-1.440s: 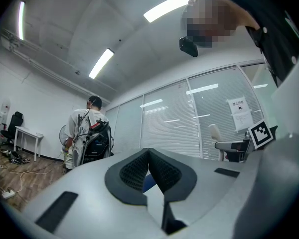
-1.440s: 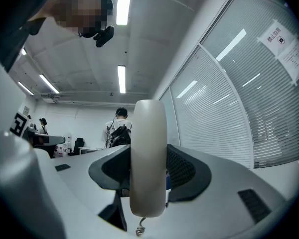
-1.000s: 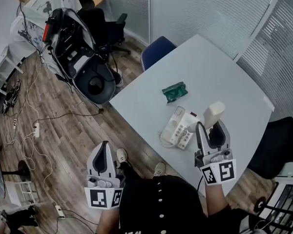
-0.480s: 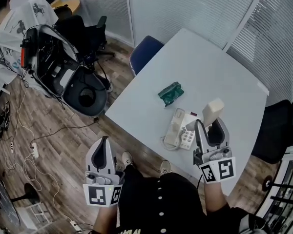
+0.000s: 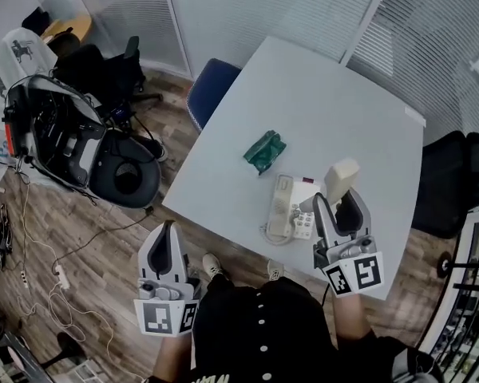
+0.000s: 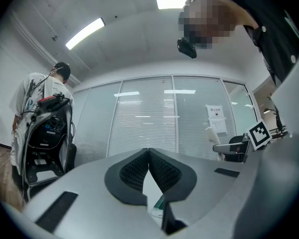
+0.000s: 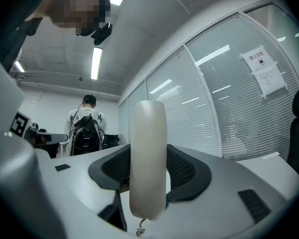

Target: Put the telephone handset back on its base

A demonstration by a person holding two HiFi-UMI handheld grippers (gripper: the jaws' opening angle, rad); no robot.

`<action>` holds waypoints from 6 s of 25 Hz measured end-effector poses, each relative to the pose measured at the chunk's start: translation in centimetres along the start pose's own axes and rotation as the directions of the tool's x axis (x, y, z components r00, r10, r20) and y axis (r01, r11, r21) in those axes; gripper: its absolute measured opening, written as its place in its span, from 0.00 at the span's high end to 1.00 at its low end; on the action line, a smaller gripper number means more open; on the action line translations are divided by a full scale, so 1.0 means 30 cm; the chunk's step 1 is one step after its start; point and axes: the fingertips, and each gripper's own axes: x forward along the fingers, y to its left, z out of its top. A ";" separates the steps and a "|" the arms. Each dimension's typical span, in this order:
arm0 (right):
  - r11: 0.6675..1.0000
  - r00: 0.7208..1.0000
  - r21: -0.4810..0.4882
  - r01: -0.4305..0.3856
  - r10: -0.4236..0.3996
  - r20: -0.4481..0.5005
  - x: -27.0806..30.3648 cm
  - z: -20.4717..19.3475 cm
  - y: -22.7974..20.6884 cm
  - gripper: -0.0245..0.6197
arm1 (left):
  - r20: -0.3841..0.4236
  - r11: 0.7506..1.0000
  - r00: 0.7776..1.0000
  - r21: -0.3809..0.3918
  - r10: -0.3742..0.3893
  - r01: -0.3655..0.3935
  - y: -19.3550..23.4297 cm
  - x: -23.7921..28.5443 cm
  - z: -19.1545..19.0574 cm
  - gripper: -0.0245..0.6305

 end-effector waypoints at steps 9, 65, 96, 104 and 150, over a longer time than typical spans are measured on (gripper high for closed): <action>0.991 0.991 -0.004 0.132 -0.132 -0.010 -0.064 -0.002 -0.038 0.60 | -0.015 0.992 0.992 -0.022 -0.126 0.126 -0.013 0.094 -0.020 0.94; 0.938 0.897 0.107 0.330 -0.276 -0.347 -0.048 -0.590 0.036 0.60 | -0.271 0.954 0.915 -0.100 -0.298 0.281 -0.013 0.027 -0.275 0.94; 0.889 0.821 0.117 0.442 -0.349 -0.451 0.047 -0.857 -0.048 0.60 | -0.340 0.963 0.901 -0.125 -0.268 0.239 0.012 -0.022 -0.365 0.94; 0.881 0.792 0.092 0.464 -0.366 -0.489 0.083 -0.906 -0.063 0.60 | -0.340 0.963 0.901 -0.127 -0.269 0.239 0.011 -0.012 -0.370 0.94; 0.874 0.695 -0.084 0.478 -0.435 -0.573 0.165 -1.025 -0.078 0.54 | -0.322 0.962 0.909 -0.146 -0.266 0.231 0.007 0.011 -0.367 0.94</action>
